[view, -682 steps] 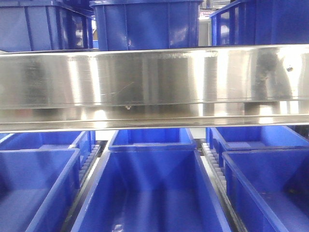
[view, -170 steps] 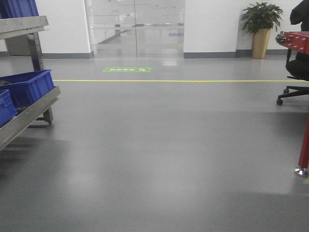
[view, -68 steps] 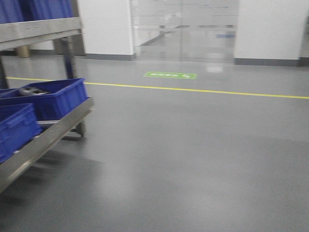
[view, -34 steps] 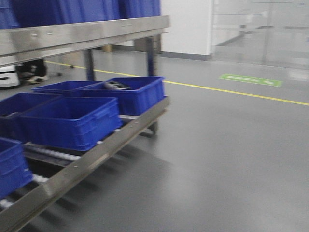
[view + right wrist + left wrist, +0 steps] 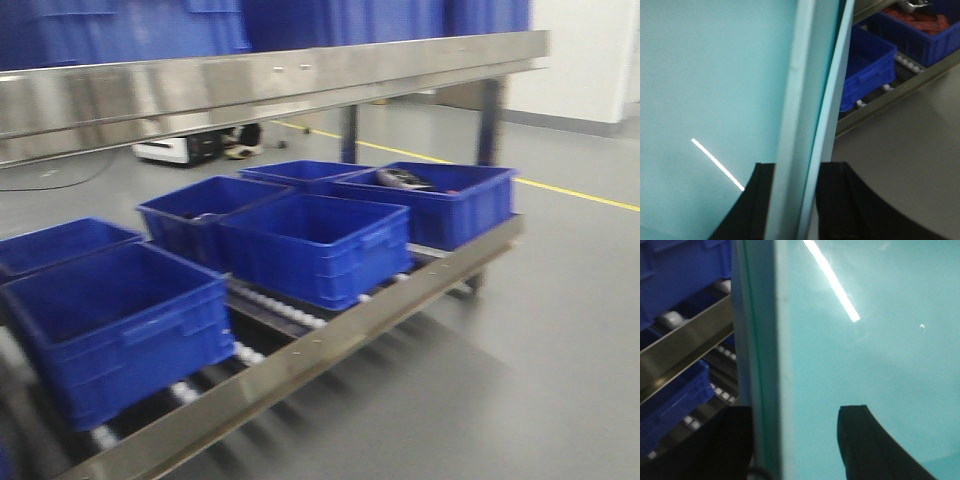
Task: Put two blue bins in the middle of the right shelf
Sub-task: 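Drive the base up to the blue-bin shelf with the teal bin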
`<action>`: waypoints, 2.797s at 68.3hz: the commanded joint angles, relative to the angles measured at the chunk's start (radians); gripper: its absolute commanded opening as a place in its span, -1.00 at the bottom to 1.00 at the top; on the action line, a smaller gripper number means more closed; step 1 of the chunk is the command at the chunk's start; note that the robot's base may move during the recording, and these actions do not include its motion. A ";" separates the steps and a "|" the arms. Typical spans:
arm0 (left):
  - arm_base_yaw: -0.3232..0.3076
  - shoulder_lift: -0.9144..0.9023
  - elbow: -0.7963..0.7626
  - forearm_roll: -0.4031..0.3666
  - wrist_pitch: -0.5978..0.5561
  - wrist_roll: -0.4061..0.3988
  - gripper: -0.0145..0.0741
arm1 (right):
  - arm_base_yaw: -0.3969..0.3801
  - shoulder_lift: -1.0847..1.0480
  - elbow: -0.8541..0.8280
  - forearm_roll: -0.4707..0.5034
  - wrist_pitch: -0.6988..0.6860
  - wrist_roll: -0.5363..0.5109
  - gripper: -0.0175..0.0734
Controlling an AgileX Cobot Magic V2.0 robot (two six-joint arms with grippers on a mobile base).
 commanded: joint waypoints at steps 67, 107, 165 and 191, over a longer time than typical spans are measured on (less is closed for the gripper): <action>0.000 -0.030 -0.017 -0.007 -0.044 0.044 -0.92 | -0.014 -0.009 -0.015 -0.053 -0.083 -0.002 -0.96; 0.000 -0.030 -0.017 -0.007 -0.044 0.044 -0.92 | -0.014 -0.009 -0.015 -0.053 -0.083 -0.002 -0.96; 0.000 -0.030 -0.017 -0.007 -0.044 0.044 -0.92 | -0.014 -0.009 -0.015 -0.053 -0.083 -0.002 -0.96; 0.000 -0.030 -0.017 -0.007 -0.044 0.044 -0.92 | -0.014 -0.009 -0.015 -0.053 -0.083 -0.002 -0.96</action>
